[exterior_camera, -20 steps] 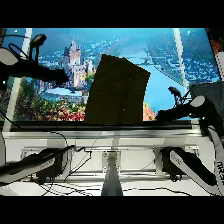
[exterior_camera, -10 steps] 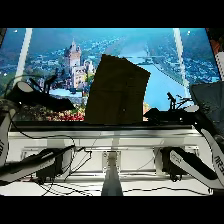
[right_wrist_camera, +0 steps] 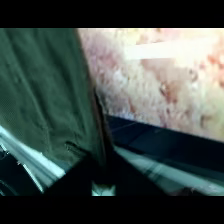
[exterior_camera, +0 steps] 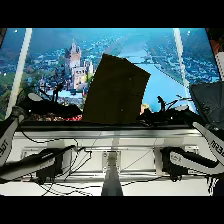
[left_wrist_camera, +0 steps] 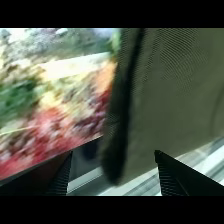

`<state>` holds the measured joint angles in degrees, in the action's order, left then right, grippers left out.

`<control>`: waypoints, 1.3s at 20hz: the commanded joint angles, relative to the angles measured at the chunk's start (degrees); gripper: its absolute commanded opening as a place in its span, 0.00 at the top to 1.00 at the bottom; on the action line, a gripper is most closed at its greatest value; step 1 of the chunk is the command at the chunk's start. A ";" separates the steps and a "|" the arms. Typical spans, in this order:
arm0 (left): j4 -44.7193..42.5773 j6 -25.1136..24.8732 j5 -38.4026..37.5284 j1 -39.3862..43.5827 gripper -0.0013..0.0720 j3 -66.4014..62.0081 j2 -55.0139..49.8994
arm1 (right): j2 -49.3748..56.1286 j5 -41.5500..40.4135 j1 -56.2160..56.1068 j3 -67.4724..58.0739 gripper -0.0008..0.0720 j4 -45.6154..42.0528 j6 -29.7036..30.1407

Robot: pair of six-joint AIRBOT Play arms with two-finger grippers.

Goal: Fold the clothes and pants, and hang the long-sleeved shirts on hangers.

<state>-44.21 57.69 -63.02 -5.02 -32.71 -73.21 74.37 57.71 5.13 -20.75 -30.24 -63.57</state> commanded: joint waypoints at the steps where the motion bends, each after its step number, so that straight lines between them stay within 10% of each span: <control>1: 2.91 -0.31 4.44 3.26 0.18 0.57 -2.36 | 0.63 -3.78 -0.87 0.02 0.93 0.55 0.61; 7: 2.08 -2.08 3.63 7.21 0.21 0.57 -6.40 | 0.63 -3.65 -0.87 0.02 0.93 0.50 3.34; 9: 2.08 -5.97 1.01 7.15 0.38 0.55 -6.86 | 0.63 -1.99 -0.90 -0.98 0.93 0.42 5.14; 10: 2.10 -6.69 0.35 6.95 0.54 0.37 -6.80 | 0.63 -0.31 -0.90 -2.01 0.93 0.44 6.69; 11: 2.23 -7.02 0.15 6.88 0.90 -0.20 -6.80 | 0.63 1.66 -0.90 -3.39 0.93 0.44 8.00; 12: 2.34 -7.15 -0.24 6.88 0.95 -1.25 -6.80 | 0.61 3.76 -0.90 -5.27 0.93 0.44 9.01; 18: 2.25 -5.09 -12.04 6.38 0.96 -23.65 -3.98 | -6.40 11.37 -0.90 -19.69 0.93 0.48 9.18; 26: 2.23 -4.55 0.35 6.32 0.96 -45.20 24.15 | -30.42 14.95 -0.90 -39.80 0.93 8.87 8.15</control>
<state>-41.98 52.80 -68.93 1.32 -73.32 -59.68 51.83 70.50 4.25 -54.37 -26.61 -54.59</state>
